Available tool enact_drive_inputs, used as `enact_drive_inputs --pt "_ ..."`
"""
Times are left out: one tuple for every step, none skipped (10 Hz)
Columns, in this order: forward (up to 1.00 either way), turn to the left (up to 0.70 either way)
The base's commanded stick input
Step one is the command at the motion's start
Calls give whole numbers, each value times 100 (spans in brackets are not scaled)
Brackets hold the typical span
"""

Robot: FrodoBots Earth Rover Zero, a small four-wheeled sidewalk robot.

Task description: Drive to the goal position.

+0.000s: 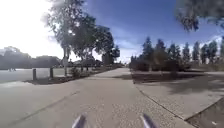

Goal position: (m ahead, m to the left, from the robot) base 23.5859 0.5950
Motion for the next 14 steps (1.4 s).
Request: enact_drive_inputs --pt "100 -40" --pt "100 -40" --pt "100 -40" --pt "100 -40" --pt "100 -40" --pt "100 -40" --pt "100 0" --pt "100 0" --pt "100 0" --pt "100 0" --pt "100 0" --pt "100 40" --pt "100 40" --pt "100 40"
